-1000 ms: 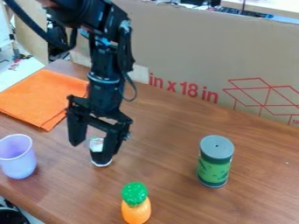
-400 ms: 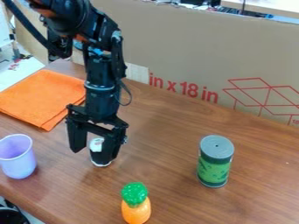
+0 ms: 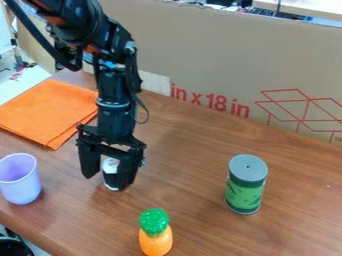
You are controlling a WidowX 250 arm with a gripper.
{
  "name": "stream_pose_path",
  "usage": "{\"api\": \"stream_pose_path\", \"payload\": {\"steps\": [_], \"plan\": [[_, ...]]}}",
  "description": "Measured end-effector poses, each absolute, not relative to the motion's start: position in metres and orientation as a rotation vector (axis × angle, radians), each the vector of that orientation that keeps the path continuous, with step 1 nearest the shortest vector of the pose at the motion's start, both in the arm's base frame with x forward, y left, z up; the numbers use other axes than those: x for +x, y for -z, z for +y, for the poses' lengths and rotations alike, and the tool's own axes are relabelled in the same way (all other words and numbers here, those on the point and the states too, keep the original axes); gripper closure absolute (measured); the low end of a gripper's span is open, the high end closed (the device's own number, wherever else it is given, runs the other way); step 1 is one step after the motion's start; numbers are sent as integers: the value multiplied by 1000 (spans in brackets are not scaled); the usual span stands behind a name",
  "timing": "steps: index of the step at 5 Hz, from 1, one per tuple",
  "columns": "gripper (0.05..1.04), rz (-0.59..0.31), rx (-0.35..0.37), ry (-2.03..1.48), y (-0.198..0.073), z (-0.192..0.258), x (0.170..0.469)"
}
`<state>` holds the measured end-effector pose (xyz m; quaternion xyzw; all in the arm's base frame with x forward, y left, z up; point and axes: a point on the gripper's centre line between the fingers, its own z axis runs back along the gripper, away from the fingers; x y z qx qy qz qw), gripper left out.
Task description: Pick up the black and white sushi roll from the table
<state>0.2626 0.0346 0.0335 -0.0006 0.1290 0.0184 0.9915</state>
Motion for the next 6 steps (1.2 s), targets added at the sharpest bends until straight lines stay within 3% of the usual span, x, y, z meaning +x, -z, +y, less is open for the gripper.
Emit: {"api": "stream_pose_path", "payload": {"steps": [1, 2, 3, 4, 5, 6], "plan": [[398, 239, -40, -48, -35, 33, 267], [508, 238, -71, -33, -35, 29, 267], [522, 208, -92, -48, -56, 33, 264], [523, 100, -70, -77, -108, 43, 258], [523, 16, 3, -157, -154, 75, 249], [523, 15, 136, -340, -174, 118, 222]]}}
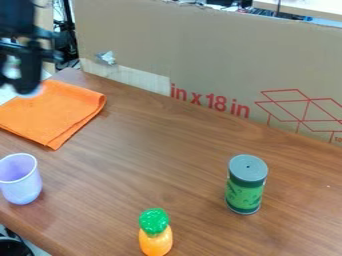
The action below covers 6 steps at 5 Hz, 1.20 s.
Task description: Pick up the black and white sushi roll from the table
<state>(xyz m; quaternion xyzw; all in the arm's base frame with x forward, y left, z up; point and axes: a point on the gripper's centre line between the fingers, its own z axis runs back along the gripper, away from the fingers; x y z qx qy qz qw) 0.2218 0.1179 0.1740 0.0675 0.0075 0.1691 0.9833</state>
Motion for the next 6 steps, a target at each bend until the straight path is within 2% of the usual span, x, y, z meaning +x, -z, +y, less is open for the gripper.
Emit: {"api": "stream_pose_path", "payload": {"steps": [1, 2, 3, 4, 5, 6], "plan": [[523, 27, 168, -521, -170, 164, 199], [523, -13, 188, -616, -162, 200, 187], [523, 25, 205, -683, -141, 220, 183], [523, 34, 234, -729, -122, 230, 185], [523, 38, 229, -748, -111, 232, 189], [523, 124, 201, -761, -83, 233, 190]]}}
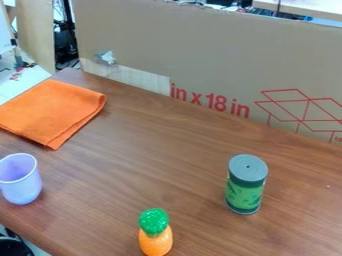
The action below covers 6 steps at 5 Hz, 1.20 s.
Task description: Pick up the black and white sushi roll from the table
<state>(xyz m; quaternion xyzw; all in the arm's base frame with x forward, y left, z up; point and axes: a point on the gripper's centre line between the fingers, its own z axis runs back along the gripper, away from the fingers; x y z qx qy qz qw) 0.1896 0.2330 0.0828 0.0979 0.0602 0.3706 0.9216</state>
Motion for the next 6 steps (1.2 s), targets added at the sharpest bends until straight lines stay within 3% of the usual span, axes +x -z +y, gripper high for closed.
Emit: {"api": "stream_pose_path", "payload": {"steps": [2, 4, 5, 6], "plan": [[523, 238, 146, -791, -44, 241, 186], [469, 249, 115, -795, -33, 246, 184], [162, 250, 83, -781, -30, 241, 184], [71, 162, 56, -774, -53, 236, 194]]}}
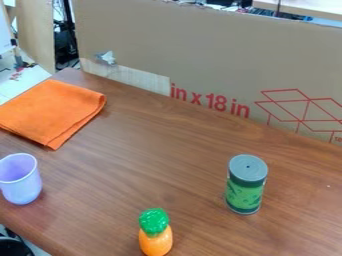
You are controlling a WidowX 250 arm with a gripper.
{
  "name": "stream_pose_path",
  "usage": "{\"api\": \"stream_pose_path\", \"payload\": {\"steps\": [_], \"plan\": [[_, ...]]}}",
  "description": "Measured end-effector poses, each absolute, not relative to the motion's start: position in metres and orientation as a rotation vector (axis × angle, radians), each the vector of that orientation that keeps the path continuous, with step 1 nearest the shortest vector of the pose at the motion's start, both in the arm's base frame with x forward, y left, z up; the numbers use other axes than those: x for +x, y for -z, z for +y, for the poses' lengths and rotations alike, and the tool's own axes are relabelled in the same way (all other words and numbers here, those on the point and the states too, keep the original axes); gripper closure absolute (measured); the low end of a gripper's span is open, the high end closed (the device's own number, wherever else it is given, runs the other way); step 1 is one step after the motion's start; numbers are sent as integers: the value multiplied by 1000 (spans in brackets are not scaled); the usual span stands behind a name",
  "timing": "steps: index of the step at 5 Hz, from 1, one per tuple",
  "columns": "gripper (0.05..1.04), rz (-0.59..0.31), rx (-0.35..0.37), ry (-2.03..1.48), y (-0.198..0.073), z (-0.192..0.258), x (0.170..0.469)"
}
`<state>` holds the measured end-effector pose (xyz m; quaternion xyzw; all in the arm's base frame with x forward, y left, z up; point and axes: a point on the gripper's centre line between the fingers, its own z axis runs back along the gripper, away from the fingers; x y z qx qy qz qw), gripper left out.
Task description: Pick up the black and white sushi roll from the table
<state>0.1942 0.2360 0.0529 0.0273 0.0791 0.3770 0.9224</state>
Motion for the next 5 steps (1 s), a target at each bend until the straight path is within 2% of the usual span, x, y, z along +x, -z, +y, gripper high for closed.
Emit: {"api": "stream_pose_path", "payload": {"steps": [1, 2, 3, 4, 5], "plan": [[75, 70, 58, -767, -83, 232, 212], [76, 47, 63, -760, -103, 235, 227], [76, 14, 100, -699, -130, 238, 247], [76, 21, 110, -534, -133, 227, 272], [77, -25, 54, -487, -132, 216, 284]]}}
